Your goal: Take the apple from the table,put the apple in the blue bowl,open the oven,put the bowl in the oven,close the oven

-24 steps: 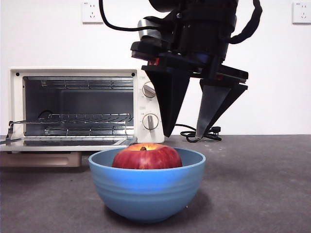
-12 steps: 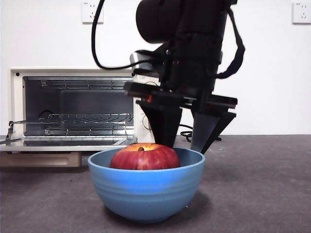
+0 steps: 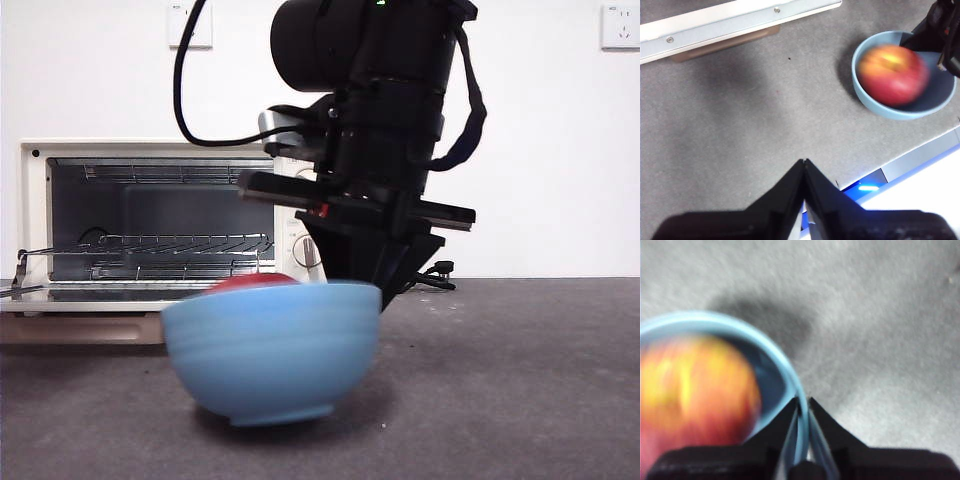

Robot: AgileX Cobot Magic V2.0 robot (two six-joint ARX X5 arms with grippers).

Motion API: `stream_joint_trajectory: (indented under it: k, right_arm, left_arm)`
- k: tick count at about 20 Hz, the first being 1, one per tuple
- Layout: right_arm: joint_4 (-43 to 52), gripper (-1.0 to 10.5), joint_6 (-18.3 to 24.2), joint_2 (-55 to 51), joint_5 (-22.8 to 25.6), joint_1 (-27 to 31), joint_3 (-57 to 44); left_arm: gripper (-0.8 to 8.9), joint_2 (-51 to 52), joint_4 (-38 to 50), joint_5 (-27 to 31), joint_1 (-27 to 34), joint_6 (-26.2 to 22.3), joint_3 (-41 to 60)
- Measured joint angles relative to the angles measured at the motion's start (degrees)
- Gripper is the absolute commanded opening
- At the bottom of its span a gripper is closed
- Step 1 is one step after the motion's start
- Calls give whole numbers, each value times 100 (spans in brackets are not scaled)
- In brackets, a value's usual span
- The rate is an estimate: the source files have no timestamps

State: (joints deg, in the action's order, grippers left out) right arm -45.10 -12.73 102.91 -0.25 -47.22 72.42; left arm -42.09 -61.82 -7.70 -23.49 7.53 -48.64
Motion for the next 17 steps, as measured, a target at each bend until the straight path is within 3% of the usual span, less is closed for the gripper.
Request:
stream_joint_trajectory:
  k: [9, 17]
  right_arm:
    - [94, -8, -4, -72, 22, -76, 31]
    - [1143, -9, -199, -1043, 83, -107, 28]
  left_arm:
    - [-5, 0, 109, 0, 0, 0, 0]
    - [-5, 0, 116, 0, 2, 0, 0]
